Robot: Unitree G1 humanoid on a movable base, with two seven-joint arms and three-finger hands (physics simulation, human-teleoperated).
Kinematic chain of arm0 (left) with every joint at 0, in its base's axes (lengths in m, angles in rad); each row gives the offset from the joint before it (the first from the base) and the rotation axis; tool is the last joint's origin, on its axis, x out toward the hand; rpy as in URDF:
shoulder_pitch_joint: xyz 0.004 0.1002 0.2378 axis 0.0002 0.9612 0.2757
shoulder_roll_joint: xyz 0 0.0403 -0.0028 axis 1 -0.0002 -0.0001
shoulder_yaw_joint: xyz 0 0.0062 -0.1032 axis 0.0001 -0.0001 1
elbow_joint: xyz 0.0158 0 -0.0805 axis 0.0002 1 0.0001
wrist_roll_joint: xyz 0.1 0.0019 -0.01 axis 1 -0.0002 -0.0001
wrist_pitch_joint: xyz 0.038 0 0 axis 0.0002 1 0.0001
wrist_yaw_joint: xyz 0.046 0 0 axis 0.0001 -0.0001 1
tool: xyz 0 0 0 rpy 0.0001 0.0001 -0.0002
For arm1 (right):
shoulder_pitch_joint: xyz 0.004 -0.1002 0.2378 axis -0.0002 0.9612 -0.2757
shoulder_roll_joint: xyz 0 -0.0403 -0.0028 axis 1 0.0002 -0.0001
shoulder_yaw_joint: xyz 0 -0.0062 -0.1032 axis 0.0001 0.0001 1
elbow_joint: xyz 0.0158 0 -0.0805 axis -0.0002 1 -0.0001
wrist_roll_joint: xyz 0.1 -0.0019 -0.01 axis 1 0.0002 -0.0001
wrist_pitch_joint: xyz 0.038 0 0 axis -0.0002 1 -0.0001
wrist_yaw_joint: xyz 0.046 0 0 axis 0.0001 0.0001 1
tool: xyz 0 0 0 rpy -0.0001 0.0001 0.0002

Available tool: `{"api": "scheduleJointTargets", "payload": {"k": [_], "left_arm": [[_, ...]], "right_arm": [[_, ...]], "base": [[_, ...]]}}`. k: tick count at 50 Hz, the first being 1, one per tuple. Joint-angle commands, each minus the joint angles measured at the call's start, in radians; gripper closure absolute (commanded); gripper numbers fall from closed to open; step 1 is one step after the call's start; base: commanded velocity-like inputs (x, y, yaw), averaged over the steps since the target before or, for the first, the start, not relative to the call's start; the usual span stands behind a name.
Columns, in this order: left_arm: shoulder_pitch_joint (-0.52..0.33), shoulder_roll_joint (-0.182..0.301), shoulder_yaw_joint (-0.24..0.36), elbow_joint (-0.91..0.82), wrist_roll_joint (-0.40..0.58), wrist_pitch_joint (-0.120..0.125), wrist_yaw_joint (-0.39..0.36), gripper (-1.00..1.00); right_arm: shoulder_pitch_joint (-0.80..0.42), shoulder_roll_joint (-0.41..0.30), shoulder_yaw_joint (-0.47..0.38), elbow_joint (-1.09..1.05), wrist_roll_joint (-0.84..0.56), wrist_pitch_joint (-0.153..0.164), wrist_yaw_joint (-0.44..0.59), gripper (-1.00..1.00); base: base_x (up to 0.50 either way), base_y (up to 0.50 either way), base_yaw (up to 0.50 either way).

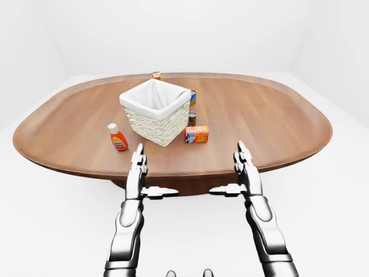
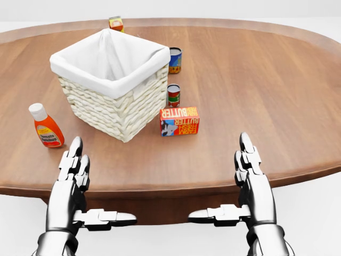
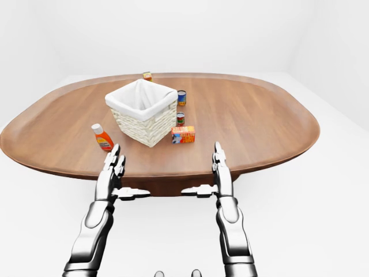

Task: Pick up the butter and put it in the basket.

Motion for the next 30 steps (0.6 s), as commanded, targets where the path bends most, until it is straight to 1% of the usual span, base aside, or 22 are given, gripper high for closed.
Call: {"api": "scheduleJointTargets", "payload": {"k": [1,8,9,10,11,12,13,17,19,21,24,30], "left_arm": [[0.000,0.011,0.023,0.003,-0.013,0.000,-0.023,-1.00],[0.001,0.009,0.027,-0.002,-0.024,-0.001,-0.019,-1.00],[0.001,0.008,0.028,0.002,-0.030,-0.009,-0.020,-1.00],[0.000,0.008,0.027,0.001,-0.030,-0.010,-0.020,-1.00],[-0.001,0.009,0.027,-0.003,-0.028,-0.010,-0.018,-1.00],[-0.001,0.009,0.027,-0.003,-0.028,-0.010,-0.017,-1.00],[-0.001,0.008,0.029,-0.006,-0.033,-0.010,-0.017,-1.00],[-0.001,0.010,0.033,-0.017,-0.032,-0.012,-0.009,-1.00],[-0.001,0.011,0.035,-0.024,-0.035,-0.013,-0.006,-1.00],[-0.001,0.014,0.033,-0.028,-0.029,-0.005,-0.007,-1.00],[-0.003,0.011,0.034,-0.026,-0.037,-0.013,-0.009,-1.00],[-0.002,0.013,0.035,-0.030,-0.031,-0.011,-0.004,-1.00]], "right_arm": [[-0.007,-0.015,-0.028,0.005,0.011,0.006,0.024,-1.00],[-0.017,-0.019,-0.038,-0.024,0.022,0.039,0.029,-1.00],[-0.018,-0.021,-0.039,-0.038,0.024,0.049,0.031,-1.00],[-0.018,-0.022,-0.038,-0.042,0.022,0.050,0.032,-1.00],[-0.018,-0.022,-0.036,-0.060,0.021,0.065,0.035,-1.00],[-0.018,-0.022,-0.036,-0.061,0.021,0.066,0.036,-1.00],[-0.020,-0.022,-0.036,-0.089,0.026,0.087,0.038,-1.00],[-0.034,-0.022,-0.036,-0.139,0.029,0.087,0.039,-1.00],[-0.067,-0.024,-0.044,-0.198,0.049,0.087,0.037,-1.00],[-0.079,-0.031,-0.035,-0.230,0.047,0.087,0.051,-1.00],[-0.109,-0.030,-0.025,-0.268,0.033,0.087,0.049,-1.00],[-0.176,-0.024,-0.035,-0.314,0.066,0.087,0.022,-1.00]], "base": [[0.00,0.00,0.00],[0.00,0.00,0.00],[0.00,0.00,0.00],[0.00,0.00,0.00],[0.00,0.00,0.00],[0.00,0.00,0.00],[0.00,0.00,0.00],[0.00,0.00,0.00],[0.00,0.00,0.00],[0.00,0.00,0.00],[0.00,0.00,0.00],[0.00,0.00,0.00]]}}
